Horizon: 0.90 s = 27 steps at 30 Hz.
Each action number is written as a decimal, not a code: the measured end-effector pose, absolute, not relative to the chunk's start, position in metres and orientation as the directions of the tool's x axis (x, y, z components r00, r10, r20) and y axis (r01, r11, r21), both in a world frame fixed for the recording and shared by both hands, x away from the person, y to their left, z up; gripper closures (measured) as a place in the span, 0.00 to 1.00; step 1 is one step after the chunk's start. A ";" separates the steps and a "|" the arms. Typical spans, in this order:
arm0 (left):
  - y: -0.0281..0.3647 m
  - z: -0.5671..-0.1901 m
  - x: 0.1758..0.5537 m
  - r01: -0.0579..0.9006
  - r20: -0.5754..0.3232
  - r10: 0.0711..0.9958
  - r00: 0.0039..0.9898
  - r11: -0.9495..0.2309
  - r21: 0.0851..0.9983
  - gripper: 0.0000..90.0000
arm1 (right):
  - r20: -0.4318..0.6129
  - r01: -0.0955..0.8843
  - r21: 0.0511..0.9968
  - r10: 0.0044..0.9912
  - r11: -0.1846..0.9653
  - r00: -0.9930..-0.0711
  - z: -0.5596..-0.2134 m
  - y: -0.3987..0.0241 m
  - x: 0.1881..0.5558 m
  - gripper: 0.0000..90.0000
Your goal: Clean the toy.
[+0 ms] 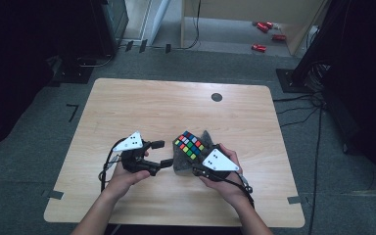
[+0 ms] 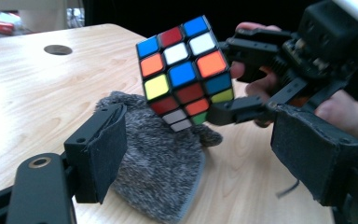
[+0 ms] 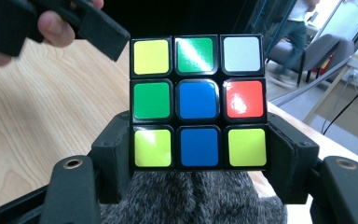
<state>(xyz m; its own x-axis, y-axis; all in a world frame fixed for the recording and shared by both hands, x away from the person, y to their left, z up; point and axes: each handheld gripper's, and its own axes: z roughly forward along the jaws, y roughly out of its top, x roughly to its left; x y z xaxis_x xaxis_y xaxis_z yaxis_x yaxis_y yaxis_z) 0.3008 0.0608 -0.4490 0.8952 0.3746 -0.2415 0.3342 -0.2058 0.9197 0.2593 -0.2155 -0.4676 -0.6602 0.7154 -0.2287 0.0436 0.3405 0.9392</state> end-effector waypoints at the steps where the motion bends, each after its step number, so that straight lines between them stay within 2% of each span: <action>1: 0.060 -0.450 0.301 0.327 -0.229 0.381 0.896 -0.215 0.920 0.21 | -0.218 0.050 0.942 0.718 0.332 -0.661 -0.467 -0.216 0.259 0.38; 7: 0.052 -0.457 0.298 0.301 -0.170 0.427 0.888 -0.261 0.917 0.22 | -0.125 0.108 0.957 0.717 0.270 -0.686 -0.460 -0.224 0.261 0.38; 16: 0.035 -0.463 0.285 0.133 0.060 0.457 0.887 -0.378 0.916 0.20 | 0.025 0.198 0.964 0.683 0.176 -0.730 -0.448 -0.222 0.256 0.38; 27: 0.028 -0.469 0.276 -0.035 0.250 0.478 0.842 -0.414 0.910 0.22 | 0.123 0.280 0.950 0.662 0.137 -0.739 -0.448 -0.211 0.252 0.38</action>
<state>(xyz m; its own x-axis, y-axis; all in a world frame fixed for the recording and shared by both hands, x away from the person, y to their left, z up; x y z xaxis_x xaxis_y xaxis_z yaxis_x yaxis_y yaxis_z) 0.2756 0.0279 -0.4687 0.8419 0.4781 0.2503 -0.0352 -0.4142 0.9095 0.2516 -0.2114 -0.4482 -0.7391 0.6624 0.1225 0.2801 0.1367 0.9502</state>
